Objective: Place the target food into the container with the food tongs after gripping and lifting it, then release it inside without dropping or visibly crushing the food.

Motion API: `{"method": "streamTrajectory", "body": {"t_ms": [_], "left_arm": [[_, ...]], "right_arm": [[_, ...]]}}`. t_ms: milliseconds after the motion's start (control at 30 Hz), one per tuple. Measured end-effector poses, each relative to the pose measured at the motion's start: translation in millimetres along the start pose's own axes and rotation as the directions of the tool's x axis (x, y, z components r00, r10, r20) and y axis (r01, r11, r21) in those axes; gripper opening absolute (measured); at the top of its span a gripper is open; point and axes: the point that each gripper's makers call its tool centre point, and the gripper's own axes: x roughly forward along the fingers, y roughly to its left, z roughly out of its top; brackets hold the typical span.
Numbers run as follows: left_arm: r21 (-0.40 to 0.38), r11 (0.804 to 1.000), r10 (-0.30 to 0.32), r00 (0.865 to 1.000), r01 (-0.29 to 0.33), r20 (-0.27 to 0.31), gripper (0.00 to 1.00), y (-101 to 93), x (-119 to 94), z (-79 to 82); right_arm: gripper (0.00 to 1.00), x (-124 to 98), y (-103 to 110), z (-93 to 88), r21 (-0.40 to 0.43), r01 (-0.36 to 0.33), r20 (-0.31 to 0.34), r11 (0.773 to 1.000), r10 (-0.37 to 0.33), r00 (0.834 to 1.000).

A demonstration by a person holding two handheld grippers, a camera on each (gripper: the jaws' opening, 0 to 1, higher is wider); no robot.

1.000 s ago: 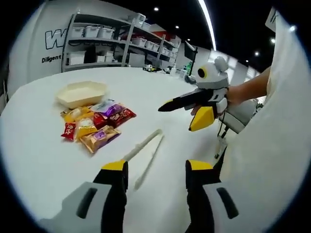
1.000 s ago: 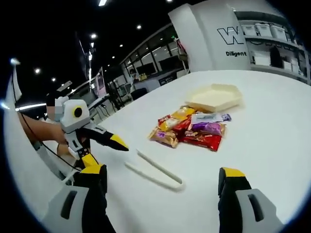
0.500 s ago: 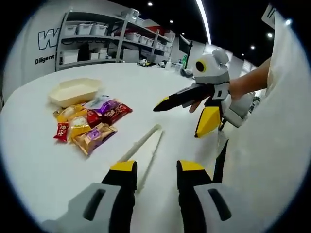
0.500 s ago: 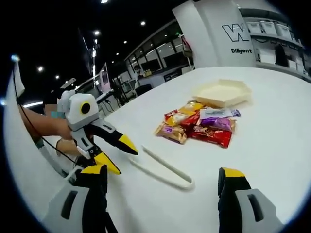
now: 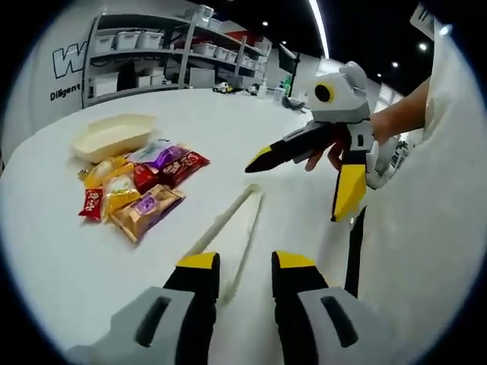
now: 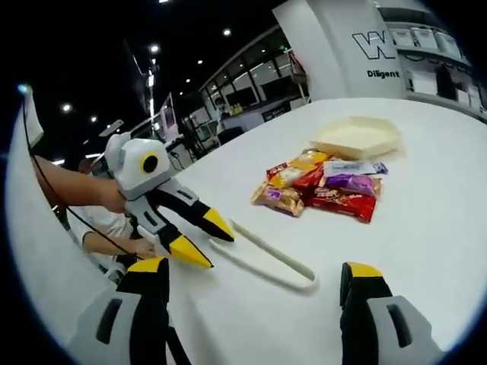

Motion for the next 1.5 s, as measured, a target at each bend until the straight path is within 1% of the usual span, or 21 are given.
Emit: {"method": "streamTrajectory", "body": {"t_ms": [100, 167, 233, 367, 500, 600, 667, 733, 800, 867, 933, 1067, 1133, 1167, 1200, 1233, 1267, 1333, 1433, 1500], "left_arm": [[-0.012, 1.0, 0.0, 1.0, -0.001, -0.019, 0.2, 0.7, 1.6, -3.3], [-0.012, 1.0, -0.003, 1.0, 0.003, -0.019, 0.17, 0.3, 1.6, -3.6], [-0.018, 1.0, -0.003, 1.0, 0.003, -0.022, 0.17, 1.1, 2.1, -3.1], [-0.011, 1.0, -0.002, 1.0, 0.002, -0.026, 0.13, 3.8, 4.3, -2.4], [-0.001, 1.0, -0.01, 0.999, 0.01, -0.031, 0.1, 3.3, 6.3, -2.7], [-0.005, 1.0, -0.017, 0.999, 0.016, -0.04, 0.11, 3.1, 7.5, -1.7], [0.027, 1.0, -0.014, 0.999, 0.015, -0.047, 0.1, 2.6, 8.4, -2.6], [0.018, 1.0, -0.011, 0.999, 0.012, -0.048, 0.08, 3.4, 8.9, -2.4], [0.04, 0.999, 0.003, 0.998, 0.0, -0.058, 0.05, 5.5, 10.2, -2.5], [0.043, 0.999, 0.0, 0.998, 0.003, -0.064, 0.05, 4.7, 10.7, -2.4], [0.07, 0.998, -0.003, 0.997, 0.008, -0.071, 0.05, 4.5, 10.9, -2.5], [0.078, 0.997, -0.008, 0.997, 0.014, -0.079, 0.04, 4.8, 11.1, -2.4], [0.096, 0.995, -0.01, 0.996, 0.019, -0.087, 0.04, 3.9, 11.6, -2.6], [0.121, 0.992, -0.012, 0.996, 0.022, -0.088, 0.04, 3.2, 12.2, -2.4], [0.21, 0.977, -0.012, 0.995, 0.034, -0.103, 0.03, 2.7, 12.5, -2.8], [0.232, 0.972, -0.008, 0.994, 0.034, -0.11, 0.03, 2.6, 12.4, -3.0], [0.224, 0.974, -0.008, 0.993, 0.035, -0.117, 0.03, -0.7, 14.1, -2.6], [0.222, 0.975, -0.006, 0.993, 0.033, -0.121, 0.02, 0.5, 15.7, -1.6], [0.249, 0.968, -0.003, 0.991, 0.036, -0.134, 0.02, 0.2, 15.7, -2.1], [0.252, 0.967, -0.004, 0.991, 0.037, -0.132, 0.02, 1.1, 15.2, -2.4]], "right_arm": [[0.93, 2.0, 0.8, -1.7, 0.004, -0.003, -0.005, 1.0, 0.003, 1.0], [0.92, 2.8, 1.3, -2.6, 0.011, -0.007, -0.005, 1.0, 0.007, 1.0], [0.92, 3.8, 2.0, -3.8, 0.017, -0.009, -0.009, 1.0, 0.009, 1.0], [0.91, 6.0, 4.3, -6.6, 0.025, -0.019, -0.019, 1.0, 0.019, 1.0], [0.87, 8.4, 5.9, -7.5, 0.027, -0.029, -0.022, 0.999, 0.03, 0.999], [0.85, 8.6, 6.4, -6.4, 0.042, -0.037, -0.017, 0.998, 0.037, 0.999], [0.84, 8.4, 5.9, -6.8, 0.042, -0.035, -0.02, 0.999, 0.036, 0.999], [0.84, 8.4, 4.8, -7.1, 0.041, -0.036, -0.02, 0.999, 0.037, 0.999], [0.84, 7.8, 5.5, -6.3, 0.043, -0.037, -0.02, 0.998, 0.037, 0.999], [0.83, 7.8, 4.7, -6.0, 0.052, -0.037, -0.019, 0.998, 0.038, 0.999], [0.83, 7.1, 4.9, -5.5, 0.058, -0.036, -0.019, 0.998, 0.037, 0.999], [0.83, 6.3, 5.5, -6.3, 0.062, -0.037, -0.02, 0.997, 0.039, 0.999], [0.82, 6.0, 5.3, -7.1, 0.059, -0.036, -0.024, 0.998, 0.038, 0.999], [0.82, 6.0, 5.1, -7.8, 0.056, -0.037, -0.024, 0.998, 0.038, 0.999], [0.82, 5.9, 4.9, -7.8, 0.057, -0.037, -0.023, 0.998, 0.039, 0.999], [0.82, 6.1, 5.1, -7.9, 0.057, -0.038, -0.024, 0.998, 0.039, 0.999], [0.82, 6.2, 4.8, -7.8, 0.055, -0.038, -0.025, 0.998, 0.04, 0.999], [0.82, 6.3, 4.5, -8.1, 0.053, -0.038, -0.027, 0.998, 0.04, 0.999], [0.81, 6.0, 5.1, -8.2, 0.052, -0.04, -0.031, 0.998, 0.042, 0.999], [0.82, 5.5, 5.3, -8.3, 0.053, -0.041, -0.035, 0.998, 0.043, 0.998]]}}
